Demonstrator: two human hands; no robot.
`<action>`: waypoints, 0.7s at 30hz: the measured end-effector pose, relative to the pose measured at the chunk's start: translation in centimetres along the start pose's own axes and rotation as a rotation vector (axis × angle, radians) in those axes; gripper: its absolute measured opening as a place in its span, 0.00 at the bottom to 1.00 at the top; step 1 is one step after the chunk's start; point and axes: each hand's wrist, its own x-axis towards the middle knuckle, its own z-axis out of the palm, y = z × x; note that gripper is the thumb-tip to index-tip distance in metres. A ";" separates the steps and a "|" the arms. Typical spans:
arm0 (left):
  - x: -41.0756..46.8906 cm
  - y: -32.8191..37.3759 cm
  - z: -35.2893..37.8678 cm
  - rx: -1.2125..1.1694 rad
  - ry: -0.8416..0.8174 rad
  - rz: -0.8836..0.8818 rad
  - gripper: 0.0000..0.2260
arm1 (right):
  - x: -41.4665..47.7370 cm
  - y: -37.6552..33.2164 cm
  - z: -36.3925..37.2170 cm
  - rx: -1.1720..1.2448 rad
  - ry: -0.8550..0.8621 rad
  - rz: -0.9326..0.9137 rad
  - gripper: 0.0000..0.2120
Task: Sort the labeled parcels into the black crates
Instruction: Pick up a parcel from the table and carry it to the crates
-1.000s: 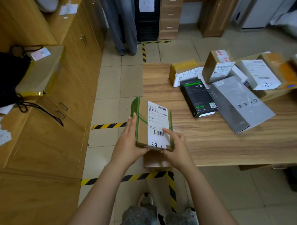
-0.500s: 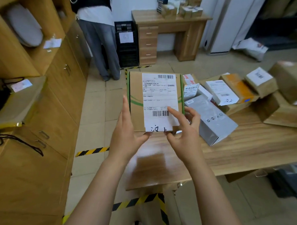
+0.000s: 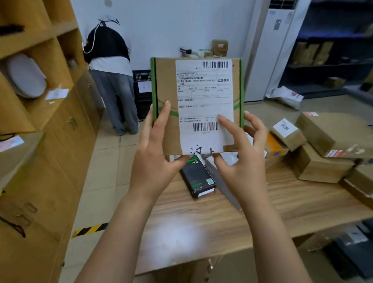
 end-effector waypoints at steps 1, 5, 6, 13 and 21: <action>0.2 0.4 0.1 0.006 0.012 0.018 0.46 | 0.3 -0.1 -0.5 0.001 -0.007 0.007 0.36; 0.6 1.7 0.6 0.016 0.060 0.070 0.44 | 1.3 -0.3 -2.2 -0.023 -0.030 0.010 0.38; 0.7 2.0 0.7 0.017 0.069 0.078 0.44 | 1.5 -0.3 -2.5 -0.030 -0.034 0.001 0.38; 1.0 3.5 1.2 0.047 0.115 0.116 0.43 | 1.9 0.1 -3.7 -0.034 -0.023 -0.025 0.38; 1.2 3.9 1.9 0.066 0.111 0.130 0.42 | 2.1 0.6 -4.4 -0.026 -0.050 0.004 0.38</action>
